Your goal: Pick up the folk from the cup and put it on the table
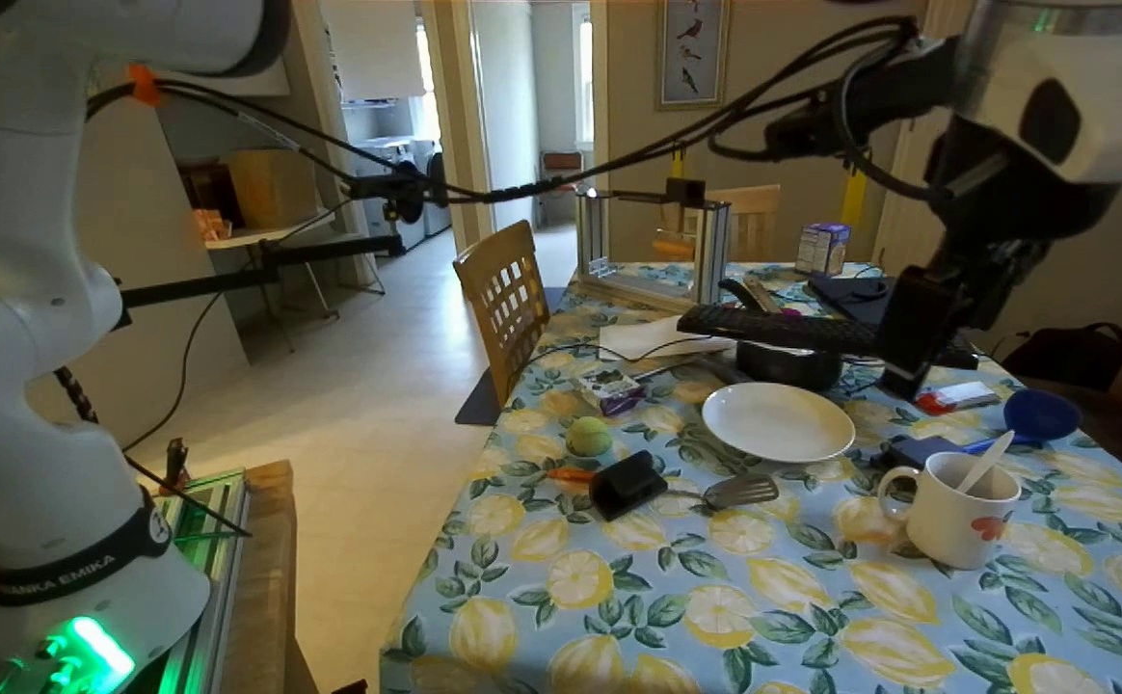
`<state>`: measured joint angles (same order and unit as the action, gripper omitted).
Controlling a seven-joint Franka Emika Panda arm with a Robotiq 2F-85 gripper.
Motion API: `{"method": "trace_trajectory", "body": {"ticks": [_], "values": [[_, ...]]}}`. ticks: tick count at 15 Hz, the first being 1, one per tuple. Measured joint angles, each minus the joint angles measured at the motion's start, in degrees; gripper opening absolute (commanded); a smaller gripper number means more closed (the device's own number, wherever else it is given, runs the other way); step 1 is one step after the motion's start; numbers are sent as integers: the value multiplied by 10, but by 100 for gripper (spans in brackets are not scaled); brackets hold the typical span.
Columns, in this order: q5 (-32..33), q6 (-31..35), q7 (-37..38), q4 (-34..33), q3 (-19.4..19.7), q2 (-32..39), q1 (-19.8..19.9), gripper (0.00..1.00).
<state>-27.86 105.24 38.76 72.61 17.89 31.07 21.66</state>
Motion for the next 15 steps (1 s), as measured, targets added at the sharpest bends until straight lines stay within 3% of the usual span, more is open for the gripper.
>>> {"method": "trace_trajectory", "body": {"ticks": [3,11,15], "values": [[0,-2,32,-45,-2,33,15,100],[0,-2,42,-53,-3,36,15,100],[3,84,31,-51,2,40,14,100]]}}
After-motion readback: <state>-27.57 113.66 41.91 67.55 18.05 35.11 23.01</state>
